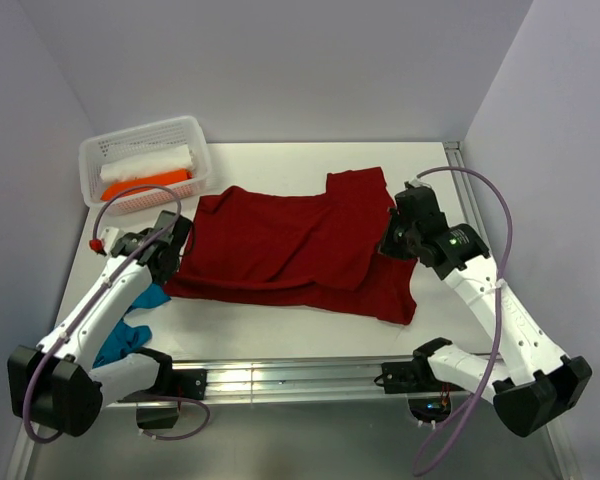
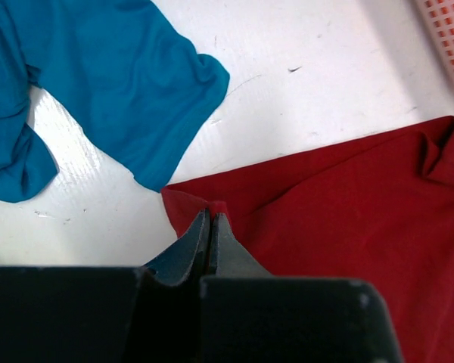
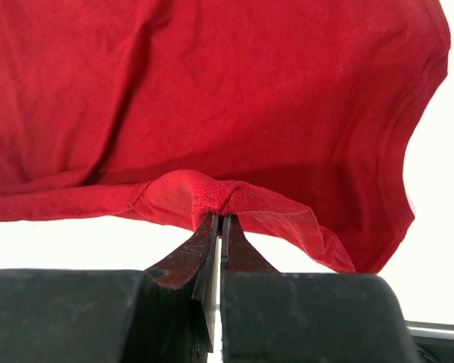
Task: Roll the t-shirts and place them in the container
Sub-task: Fold the tshirt
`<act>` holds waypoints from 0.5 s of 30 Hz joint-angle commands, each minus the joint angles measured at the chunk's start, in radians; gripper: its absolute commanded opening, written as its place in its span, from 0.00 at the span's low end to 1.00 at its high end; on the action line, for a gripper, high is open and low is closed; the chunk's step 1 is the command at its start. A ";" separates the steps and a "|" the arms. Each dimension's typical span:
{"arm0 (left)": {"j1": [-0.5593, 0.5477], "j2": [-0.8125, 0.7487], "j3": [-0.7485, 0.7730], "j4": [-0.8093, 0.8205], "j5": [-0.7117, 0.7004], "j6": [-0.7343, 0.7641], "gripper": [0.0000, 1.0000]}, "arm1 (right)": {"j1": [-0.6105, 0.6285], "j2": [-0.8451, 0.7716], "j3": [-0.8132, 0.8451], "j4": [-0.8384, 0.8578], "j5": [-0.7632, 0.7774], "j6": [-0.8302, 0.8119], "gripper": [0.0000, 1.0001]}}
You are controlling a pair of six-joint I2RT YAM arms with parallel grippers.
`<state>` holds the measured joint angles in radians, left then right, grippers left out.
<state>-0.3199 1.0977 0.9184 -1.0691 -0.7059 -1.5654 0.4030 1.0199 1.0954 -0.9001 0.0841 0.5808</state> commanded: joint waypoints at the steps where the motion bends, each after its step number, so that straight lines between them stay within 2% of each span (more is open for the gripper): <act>1: 0.008 0.051 0.039 0.020 -0.029 0.005 0.00 | -0.019 0.011 0.046 0.056 0.005 -0.024 0.00; 8: 0.016 0.197 0.108 -0.015 -0.061 -0.019 0.00 | -0.033 0.069 0.061 0.087 0.014 -0.010 0.00; 15: 0.056 0.254 0.135 0.053 -0.037 0.044 0.00 | -0.049 0.147 0.078 0.128 0.023 -0.006 0.00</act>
<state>-0.2825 1.3460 1.0122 -1.0481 -0.7235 -1.5551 0.3668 1.1423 1.1179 -0.8322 0.0887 0.5789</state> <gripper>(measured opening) 0.014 0.012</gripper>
